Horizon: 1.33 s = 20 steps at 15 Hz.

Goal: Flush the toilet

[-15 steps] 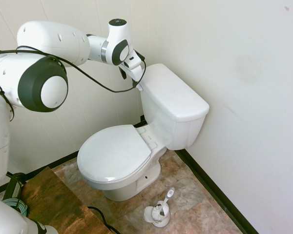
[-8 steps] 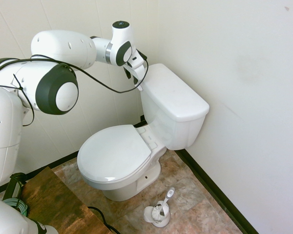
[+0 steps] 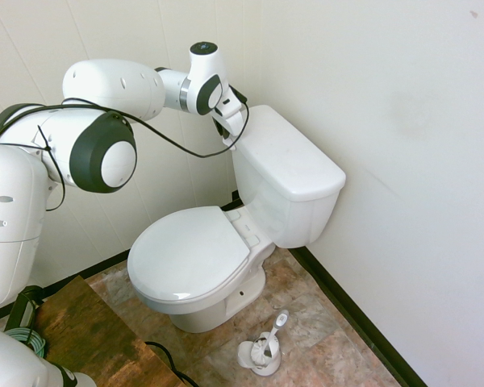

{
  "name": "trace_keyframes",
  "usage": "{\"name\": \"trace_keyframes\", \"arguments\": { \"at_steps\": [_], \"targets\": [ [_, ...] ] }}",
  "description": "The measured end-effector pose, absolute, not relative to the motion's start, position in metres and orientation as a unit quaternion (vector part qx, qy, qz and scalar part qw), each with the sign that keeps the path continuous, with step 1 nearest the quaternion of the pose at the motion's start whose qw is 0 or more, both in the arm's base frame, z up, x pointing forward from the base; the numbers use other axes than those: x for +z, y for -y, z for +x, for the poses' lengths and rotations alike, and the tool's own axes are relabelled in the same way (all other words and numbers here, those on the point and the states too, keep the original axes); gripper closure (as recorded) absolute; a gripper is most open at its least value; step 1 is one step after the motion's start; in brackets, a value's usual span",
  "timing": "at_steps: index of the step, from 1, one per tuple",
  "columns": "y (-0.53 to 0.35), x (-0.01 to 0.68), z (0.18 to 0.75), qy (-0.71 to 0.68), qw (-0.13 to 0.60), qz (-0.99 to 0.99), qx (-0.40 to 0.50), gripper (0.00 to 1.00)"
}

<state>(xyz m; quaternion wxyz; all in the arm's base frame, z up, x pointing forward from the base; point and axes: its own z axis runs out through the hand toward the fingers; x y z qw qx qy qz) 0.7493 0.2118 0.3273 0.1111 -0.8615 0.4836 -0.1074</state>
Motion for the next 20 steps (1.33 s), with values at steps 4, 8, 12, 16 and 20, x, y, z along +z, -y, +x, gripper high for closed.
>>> {"name": "trace_keyframes", "arguments": {
  "at_steps": [4, 8, 12, 16, 20],
  "targets": [
    [-0.208, 0.32, 0.756, -0.491, 0.113, -0.857, -0.107, 1.0],
    [-0.208, 0.311, 0.76, -0.496, 0.116, -0.855, -0.102, 1.0],
    [-0.206, 0.3, 0.762, -0.5, 0.115, -0.853, -0.097, 1.0],
    [-0.21, 0.289, 0.765, -0.499, 0.115, -0.854, -0.095, 1.0],
    [-0.212, 0.286, 0.767, -0.498, 0.116, -0.854, -0.096, 1.0]
  ]
}}
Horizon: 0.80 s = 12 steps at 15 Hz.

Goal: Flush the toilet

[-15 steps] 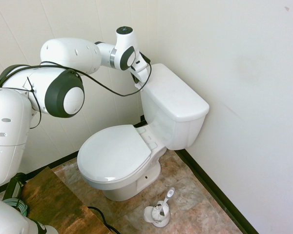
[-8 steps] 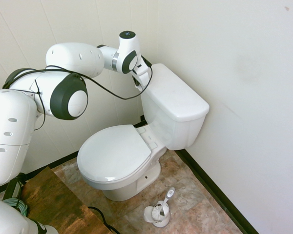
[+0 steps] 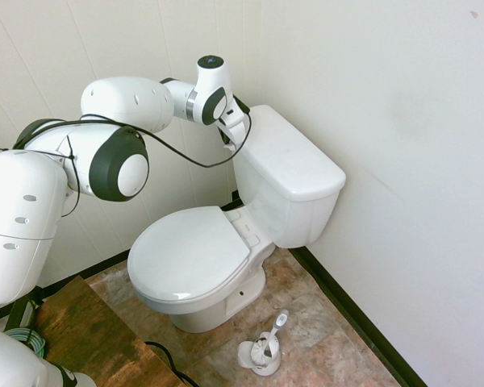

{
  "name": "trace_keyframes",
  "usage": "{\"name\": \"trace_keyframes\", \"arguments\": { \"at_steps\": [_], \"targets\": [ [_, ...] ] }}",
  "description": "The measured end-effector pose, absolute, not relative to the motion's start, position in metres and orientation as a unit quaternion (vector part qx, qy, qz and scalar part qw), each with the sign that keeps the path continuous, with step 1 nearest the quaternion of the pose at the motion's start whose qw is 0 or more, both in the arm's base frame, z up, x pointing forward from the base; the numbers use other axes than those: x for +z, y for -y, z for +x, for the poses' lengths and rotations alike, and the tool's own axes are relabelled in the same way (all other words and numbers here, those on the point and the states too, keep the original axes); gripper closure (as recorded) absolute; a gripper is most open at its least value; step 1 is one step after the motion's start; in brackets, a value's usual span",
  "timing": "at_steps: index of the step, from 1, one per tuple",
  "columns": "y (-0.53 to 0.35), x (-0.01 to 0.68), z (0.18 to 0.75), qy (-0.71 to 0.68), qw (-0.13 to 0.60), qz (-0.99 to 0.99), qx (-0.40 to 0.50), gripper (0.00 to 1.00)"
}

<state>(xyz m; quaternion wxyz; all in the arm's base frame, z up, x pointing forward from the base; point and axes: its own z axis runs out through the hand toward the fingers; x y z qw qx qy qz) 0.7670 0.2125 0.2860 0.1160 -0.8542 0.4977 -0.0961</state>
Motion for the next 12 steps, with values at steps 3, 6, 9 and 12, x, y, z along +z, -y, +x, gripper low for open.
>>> {"name": "trace_keyframes", "arguments": {
  "at_steps": [3, 6, 9, 12],
  "targets": [
    [-0.214, 0.285, 0.768, -0.497, 0.117, -0.854, -0.097, 1.0],
    [-0.214, 0.288, 0.768, -0.498, 0.118, -0.853, -0.097, 1.0],
    [-0.213, 0.313, 0.765, -0.5, 0.11, -0.854, -0.095, 1.0],
    [-0.207, 0.337, 0.759, -0.499, 0.099, -0.856, -0.095, 1.0]
  ]
}}
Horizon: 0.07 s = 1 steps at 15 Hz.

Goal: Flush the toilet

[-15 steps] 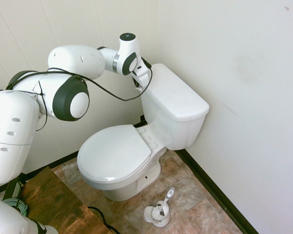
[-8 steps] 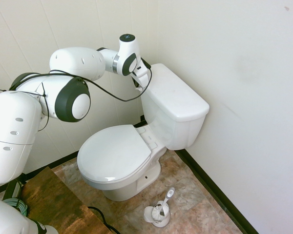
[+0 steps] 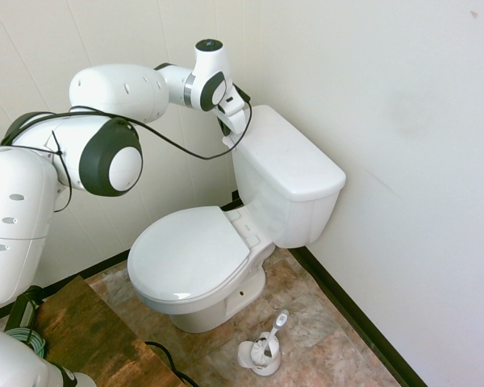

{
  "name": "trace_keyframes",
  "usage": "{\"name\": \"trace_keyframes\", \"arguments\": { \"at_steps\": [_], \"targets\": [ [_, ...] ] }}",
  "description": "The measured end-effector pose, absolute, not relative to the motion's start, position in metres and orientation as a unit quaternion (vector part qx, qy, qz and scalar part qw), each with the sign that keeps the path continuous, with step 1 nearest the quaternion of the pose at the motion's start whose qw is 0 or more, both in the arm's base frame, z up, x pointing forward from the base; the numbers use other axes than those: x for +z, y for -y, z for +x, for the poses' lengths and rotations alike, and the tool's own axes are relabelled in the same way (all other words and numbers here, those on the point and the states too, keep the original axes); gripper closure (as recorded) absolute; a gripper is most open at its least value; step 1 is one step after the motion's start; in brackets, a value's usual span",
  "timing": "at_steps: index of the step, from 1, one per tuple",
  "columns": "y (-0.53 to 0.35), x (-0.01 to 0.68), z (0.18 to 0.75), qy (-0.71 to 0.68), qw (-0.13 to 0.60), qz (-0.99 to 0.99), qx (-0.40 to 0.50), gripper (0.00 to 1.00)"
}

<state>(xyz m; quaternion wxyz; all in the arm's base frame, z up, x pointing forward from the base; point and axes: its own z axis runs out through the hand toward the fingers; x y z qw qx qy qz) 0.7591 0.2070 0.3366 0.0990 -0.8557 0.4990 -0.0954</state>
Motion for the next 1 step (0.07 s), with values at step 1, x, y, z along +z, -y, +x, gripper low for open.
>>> {"name": "trace_keyframes", "arguments": {
  "at_steps": [1],
  "targets": [
    [-0.2076, 0.3423, 0.7543, -0.497, 0.095, -0.858, -0.095, 1.0]
  ]
}}
